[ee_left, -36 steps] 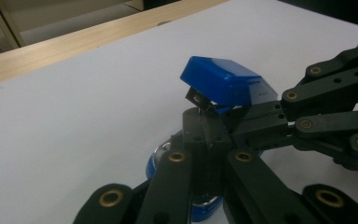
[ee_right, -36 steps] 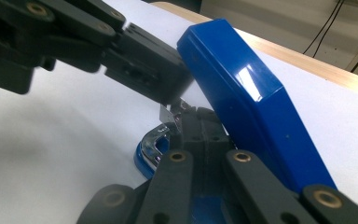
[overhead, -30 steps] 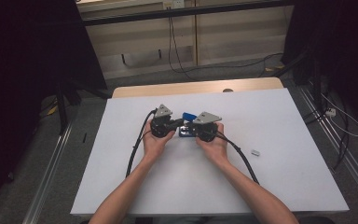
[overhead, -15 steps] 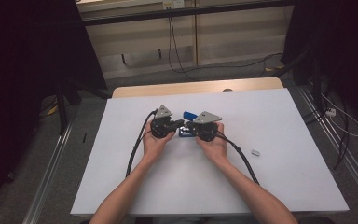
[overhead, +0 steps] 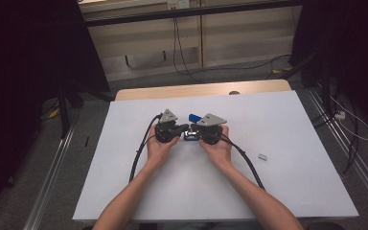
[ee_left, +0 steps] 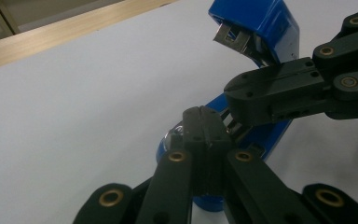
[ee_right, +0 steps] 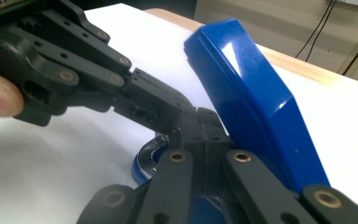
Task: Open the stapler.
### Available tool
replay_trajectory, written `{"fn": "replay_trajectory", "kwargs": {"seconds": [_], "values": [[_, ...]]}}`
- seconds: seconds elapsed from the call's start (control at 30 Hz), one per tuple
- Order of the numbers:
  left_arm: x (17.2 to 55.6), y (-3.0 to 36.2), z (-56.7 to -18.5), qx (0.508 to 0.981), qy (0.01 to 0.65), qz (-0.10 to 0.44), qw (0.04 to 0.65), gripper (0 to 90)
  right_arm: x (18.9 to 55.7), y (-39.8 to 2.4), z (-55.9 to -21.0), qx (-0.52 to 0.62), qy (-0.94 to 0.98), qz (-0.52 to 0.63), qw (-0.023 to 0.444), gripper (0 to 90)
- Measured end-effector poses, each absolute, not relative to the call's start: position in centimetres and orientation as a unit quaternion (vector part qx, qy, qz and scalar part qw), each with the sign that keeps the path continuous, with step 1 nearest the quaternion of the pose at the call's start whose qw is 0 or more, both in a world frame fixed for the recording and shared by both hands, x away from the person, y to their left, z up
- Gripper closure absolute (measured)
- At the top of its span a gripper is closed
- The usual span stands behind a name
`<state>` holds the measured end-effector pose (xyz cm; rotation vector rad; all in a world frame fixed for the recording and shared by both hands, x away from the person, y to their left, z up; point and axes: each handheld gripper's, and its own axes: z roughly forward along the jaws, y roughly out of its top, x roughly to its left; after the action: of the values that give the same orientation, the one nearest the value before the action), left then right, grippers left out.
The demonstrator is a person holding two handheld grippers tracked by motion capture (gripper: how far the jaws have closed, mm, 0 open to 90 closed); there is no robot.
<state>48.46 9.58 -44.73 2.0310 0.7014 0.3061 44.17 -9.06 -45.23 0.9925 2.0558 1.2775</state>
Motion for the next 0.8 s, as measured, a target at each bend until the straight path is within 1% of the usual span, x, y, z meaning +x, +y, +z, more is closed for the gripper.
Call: {"fn": "replay_trajectory", "kwargs": {"seconds": [0.3, 0.8], "values": [[48.4, 9.6, -44.8, 0.825, 0.289, 0.125, 0.47, 90.0, 44.5, -8.6, -44.6, 0.365, 0.751, 0.481, 0.268, 90.0], [48.5, 9.7, -44.8, 0.825, 0.283, 0.124, 0.473, 90.0, 44.4, -9.4, -43.9, 0.371, 0.743, 0.486, 0.273, 90.0]]}}
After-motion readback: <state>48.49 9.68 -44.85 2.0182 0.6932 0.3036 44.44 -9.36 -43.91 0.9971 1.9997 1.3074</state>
